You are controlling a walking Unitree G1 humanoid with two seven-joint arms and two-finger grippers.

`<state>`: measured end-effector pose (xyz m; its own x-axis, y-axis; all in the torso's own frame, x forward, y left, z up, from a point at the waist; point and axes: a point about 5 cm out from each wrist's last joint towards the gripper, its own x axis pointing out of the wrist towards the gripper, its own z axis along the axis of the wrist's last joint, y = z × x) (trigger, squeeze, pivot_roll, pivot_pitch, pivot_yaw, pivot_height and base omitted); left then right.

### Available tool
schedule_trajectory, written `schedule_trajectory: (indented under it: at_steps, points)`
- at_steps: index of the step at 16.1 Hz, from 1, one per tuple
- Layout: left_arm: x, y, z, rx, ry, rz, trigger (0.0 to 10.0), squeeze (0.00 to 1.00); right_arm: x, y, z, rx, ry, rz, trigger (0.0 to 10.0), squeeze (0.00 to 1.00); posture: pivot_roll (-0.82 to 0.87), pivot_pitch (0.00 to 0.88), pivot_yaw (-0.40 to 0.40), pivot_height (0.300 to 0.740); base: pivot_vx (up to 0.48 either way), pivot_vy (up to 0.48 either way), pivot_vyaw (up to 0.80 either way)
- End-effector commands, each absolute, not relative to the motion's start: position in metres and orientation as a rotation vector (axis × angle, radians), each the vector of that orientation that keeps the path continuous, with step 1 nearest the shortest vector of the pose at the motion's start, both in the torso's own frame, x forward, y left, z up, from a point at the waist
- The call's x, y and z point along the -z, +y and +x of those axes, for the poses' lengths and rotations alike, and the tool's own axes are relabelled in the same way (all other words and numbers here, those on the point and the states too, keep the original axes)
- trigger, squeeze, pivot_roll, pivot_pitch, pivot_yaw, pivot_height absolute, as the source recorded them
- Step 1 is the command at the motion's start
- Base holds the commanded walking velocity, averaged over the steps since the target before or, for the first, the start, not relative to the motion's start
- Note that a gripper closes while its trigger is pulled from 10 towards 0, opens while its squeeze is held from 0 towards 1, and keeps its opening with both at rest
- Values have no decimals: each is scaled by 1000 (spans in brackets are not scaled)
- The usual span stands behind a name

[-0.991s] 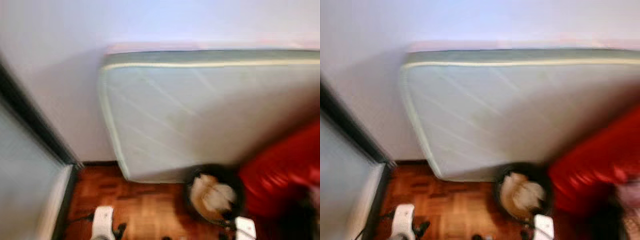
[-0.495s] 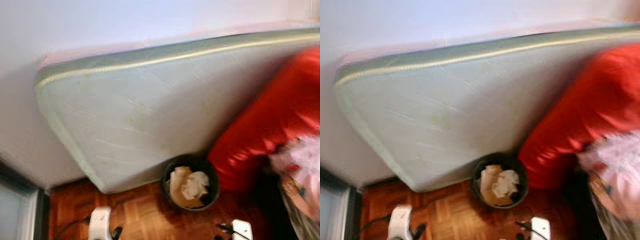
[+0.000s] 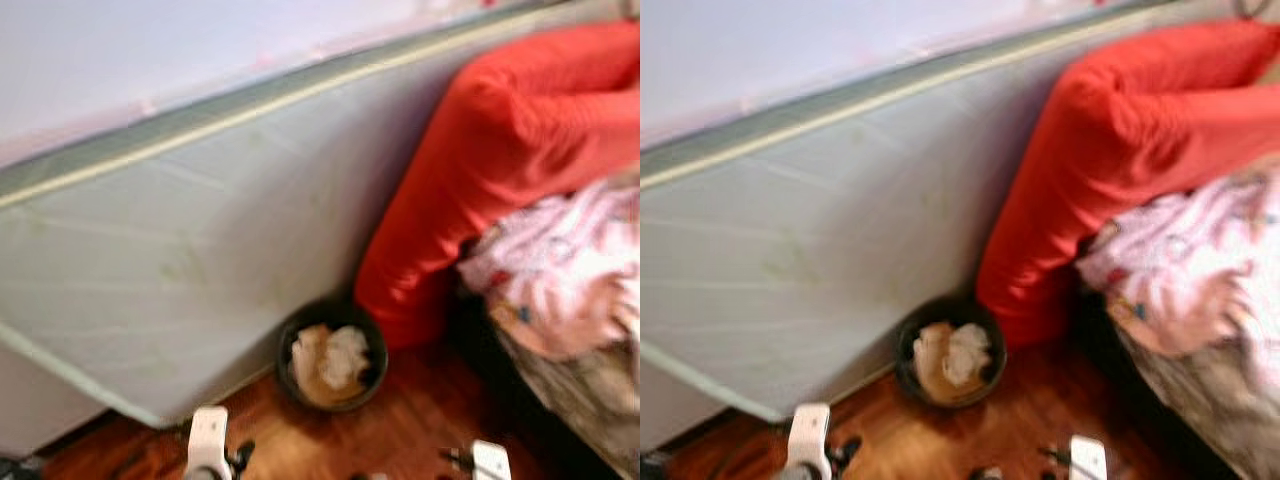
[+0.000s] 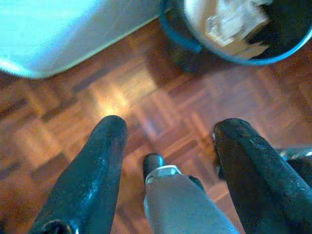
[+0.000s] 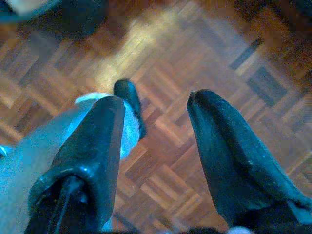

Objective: Clean up the room

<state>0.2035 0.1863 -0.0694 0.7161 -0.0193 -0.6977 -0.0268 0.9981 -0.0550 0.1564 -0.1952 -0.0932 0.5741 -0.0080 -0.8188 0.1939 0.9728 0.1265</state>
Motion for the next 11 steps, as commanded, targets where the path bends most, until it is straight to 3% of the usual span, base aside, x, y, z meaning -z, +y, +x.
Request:
schedule_trajectory:
  at_steps: [1,11]
  points:
    - [67,229,201,-75,890,-28,10000,0,65,-227,206,270,843,406,10000,0,-29,0,41,740,0,0,-781]
    - [66,228,202,-67,893,-23,10000,0,64,-229,207,272,839,403,10000,0,-29,0,31,740,0,0,-781]
